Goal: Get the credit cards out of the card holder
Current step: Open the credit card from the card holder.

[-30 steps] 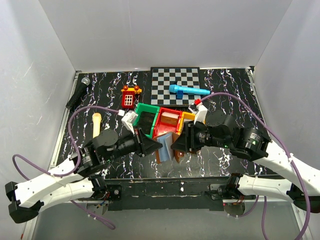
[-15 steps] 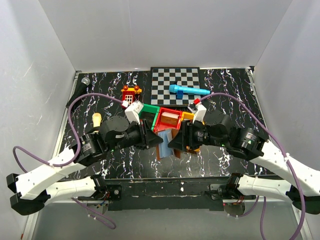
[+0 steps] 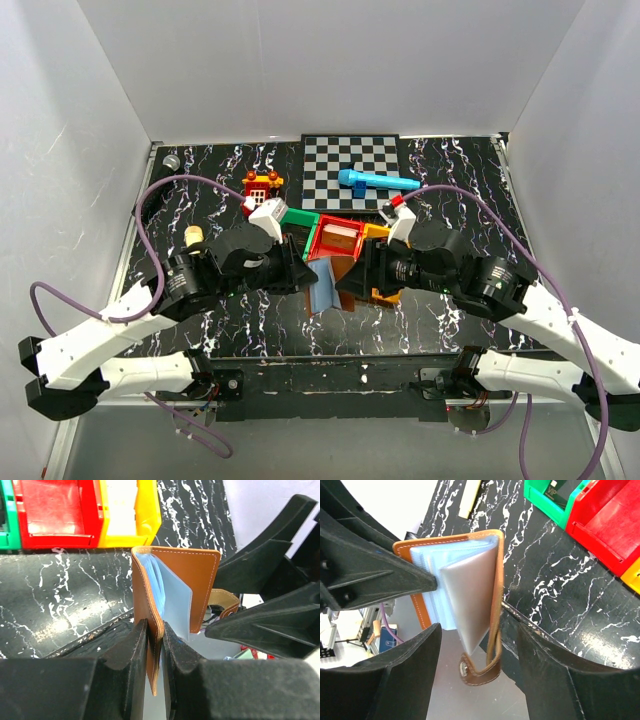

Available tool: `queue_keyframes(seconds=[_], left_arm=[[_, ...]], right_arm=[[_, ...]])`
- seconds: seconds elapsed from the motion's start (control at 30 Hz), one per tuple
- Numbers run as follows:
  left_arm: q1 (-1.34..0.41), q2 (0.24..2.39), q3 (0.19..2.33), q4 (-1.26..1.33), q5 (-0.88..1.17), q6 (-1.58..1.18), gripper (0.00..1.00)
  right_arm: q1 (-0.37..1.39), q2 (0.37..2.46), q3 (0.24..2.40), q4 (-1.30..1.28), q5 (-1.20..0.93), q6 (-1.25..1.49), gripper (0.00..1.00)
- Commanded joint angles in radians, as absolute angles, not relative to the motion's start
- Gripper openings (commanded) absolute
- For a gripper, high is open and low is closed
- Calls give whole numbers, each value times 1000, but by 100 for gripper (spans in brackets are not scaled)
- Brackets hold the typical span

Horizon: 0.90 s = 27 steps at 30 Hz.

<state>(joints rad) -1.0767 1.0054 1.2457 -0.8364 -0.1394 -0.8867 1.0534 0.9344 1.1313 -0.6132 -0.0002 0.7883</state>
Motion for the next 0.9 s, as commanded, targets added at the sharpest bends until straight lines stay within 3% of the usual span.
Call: queue_keyframes(seconds=[0.0, 0.3, 0.37, 0.43, 0.6, 0.77, 0.87], left_arm=[[-1081, 1014, 1299, -896, -193, -896, 0], [-1083, 1026, 1316, -896, -192, -902, 0], [-1083, 1020, 1312, -893, -189, -907, 0], [-1083, 1012, 1309, -885, -184, -907, 0], [-1083, 954, 1237, -786, -123, -899, 0], [-1083, 870, 1125, -689, -89, -907, 10], [-1081, 807, 1069, -634, -84, -913, 25]], right_arm=[[1046, 955, 1143, -551, -52, 779, 70], [1046, 1035, 1140, -566, -52, 795, 64], [1045, 1037, 1137, -581, -32, 798, 54], [1045, 1026, 1121, -580, -18, 805, 35], [1029, 982, 1063, -505, -64, 816, 4], [1022, 934, 1026, -456, -97, 824, 1], [1017, 914, 1014, -449, -107, 827, 1]])
